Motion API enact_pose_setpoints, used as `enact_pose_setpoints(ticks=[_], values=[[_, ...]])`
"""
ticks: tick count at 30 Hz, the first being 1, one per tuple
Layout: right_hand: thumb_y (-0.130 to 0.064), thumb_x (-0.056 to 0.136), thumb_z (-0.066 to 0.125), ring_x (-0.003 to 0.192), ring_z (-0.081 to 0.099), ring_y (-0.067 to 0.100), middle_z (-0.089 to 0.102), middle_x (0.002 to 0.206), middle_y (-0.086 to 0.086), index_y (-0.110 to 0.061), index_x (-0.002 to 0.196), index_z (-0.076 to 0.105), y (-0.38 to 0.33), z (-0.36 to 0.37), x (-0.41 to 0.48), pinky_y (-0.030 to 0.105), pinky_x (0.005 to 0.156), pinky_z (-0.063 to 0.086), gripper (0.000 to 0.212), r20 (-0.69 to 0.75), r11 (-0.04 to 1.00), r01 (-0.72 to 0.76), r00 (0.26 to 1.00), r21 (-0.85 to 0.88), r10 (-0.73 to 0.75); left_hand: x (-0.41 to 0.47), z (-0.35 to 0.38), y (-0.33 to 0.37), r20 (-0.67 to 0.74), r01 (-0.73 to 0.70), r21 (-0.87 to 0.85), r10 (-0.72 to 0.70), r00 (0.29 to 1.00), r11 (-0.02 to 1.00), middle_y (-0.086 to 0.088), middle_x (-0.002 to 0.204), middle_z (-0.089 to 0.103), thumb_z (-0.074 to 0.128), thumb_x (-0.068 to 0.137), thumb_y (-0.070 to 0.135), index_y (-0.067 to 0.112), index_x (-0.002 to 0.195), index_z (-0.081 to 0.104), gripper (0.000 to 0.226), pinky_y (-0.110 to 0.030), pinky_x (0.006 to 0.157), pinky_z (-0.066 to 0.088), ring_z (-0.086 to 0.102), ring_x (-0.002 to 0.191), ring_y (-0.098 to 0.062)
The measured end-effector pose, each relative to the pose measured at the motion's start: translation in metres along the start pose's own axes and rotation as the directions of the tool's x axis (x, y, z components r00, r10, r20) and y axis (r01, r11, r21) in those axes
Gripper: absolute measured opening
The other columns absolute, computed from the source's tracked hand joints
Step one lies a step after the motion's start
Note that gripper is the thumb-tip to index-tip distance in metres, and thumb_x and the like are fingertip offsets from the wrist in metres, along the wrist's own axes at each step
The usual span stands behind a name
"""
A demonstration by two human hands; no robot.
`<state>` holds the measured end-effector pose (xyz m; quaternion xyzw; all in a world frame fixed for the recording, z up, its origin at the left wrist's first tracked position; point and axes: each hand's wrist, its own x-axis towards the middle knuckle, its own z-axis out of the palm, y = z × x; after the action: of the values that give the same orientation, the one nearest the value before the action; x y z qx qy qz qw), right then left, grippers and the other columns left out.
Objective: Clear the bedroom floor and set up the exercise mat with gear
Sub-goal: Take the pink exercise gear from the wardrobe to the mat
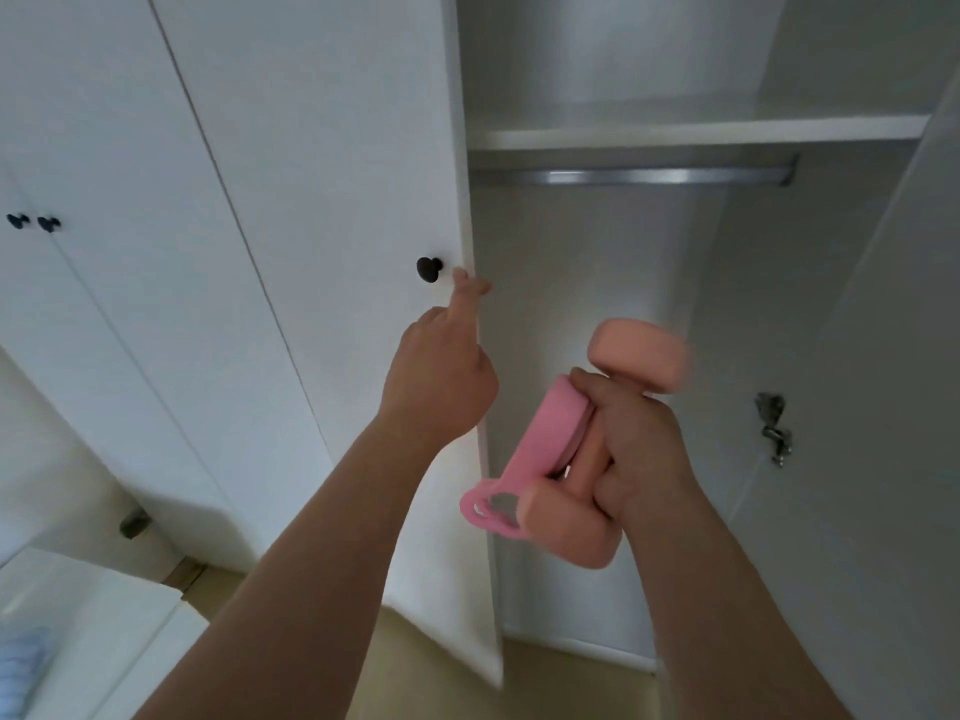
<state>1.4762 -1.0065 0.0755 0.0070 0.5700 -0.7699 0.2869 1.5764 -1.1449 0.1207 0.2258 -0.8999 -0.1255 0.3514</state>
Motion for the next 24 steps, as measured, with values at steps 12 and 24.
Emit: enact_pose_setpoints(ticks=[12, 24], values=[[-0.044, 0.051, 0.086, 0.088, 0.074, 0.029, 0.076, 0.085, 0.003, -0.018, 0.095, 0.074, -0.009, -0.026, 0.043, 0.048, 0.085, 0.060, 0.053, -0.057, 0.999, 0.049, 0.997, -0.024, -0.051, 0.042, 0.031, 0.010, 0.123, 0.112, 0.007, -0.112, 0.986, 0.994, 0.007, 0.070, 0.051, 0.044, 0.085, -0.001, 0.027, 0.156, 0.023, 0.080, -0.035, 0.062, 0.040, 0.055, 0.065, -0.016], [-0.037, 0.065, 0.087, 0.092, 0.074, 0.031, 0.078, 0.093, 0.009, -0.015, 0.099, 0.075, -0.009, 0.016, 0.083, 0.058, 0.093, 0.057, 0.042, -0.192, 0.996, 0.091, 0.978, 0.021, -0.085, 0.090, 0.066, -0.019, 0.215, -0.048, 0.057, 0.035, 0.976, 0.997, 0.004, 0.138, 0.059, 0.045, 0.087, 0.002, 0.029, 0.158, 0.001, 0.088, -0.031, 0.053, 0.037, 0.057, 0.059, -0.022]])
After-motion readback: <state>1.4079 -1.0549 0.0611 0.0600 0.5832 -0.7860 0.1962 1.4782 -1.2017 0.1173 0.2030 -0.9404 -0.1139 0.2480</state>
